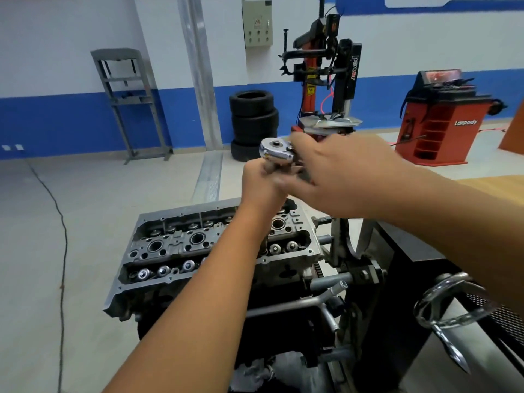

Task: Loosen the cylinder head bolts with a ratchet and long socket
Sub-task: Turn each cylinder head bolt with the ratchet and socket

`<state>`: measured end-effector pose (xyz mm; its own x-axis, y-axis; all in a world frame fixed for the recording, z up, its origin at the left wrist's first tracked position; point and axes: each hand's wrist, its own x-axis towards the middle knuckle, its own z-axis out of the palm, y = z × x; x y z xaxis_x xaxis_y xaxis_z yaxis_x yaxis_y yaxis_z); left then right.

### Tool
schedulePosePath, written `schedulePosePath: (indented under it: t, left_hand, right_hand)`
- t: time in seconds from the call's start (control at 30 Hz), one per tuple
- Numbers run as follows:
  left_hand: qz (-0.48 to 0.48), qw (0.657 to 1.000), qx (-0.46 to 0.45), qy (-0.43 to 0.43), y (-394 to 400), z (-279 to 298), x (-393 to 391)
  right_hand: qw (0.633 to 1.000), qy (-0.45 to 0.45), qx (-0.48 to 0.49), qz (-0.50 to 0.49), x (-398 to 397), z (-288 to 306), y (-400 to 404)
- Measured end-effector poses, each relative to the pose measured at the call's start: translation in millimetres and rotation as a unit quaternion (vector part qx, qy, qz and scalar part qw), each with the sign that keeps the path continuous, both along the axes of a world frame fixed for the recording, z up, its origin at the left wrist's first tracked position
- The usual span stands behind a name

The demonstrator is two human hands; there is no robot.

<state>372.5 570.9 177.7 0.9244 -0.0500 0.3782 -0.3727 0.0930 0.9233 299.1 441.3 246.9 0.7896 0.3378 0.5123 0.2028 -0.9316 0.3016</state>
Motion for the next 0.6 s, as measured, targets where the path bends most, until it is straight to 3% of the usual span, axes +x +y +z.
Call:
schedulePosePath:
  t: [0.07,0.2,0.3,0.47,0.6]
  left_hand:
    - [0.02,0.999,0.001,0.03,-2,2,3]
    - [-0.064,0.997,0.032,0.024,10,0,0]
    - [-0.127,0.992,0.007,-0.004,16,6,-10]
    - [-0.133,0.991,0.01,0.011,18,8,-14]
    - [-0.067,0.997,-0.032,0.006,16,0,-13]
  right_hand:
    - [0.995,-0.023,-0.045,-0.081,-23,-10,-30]
    - [0.987,-0.002,0.038,-0.158,-35,-20,-53]
    - [0.982,-0.017,0.057,-0.182,-23,-25,-51]
    - [0.972,-0.031,0.086,-0.215,-10,-18,-48]
    - [0.973,-0.043,0.085,-0.211,-6,-5,-39]
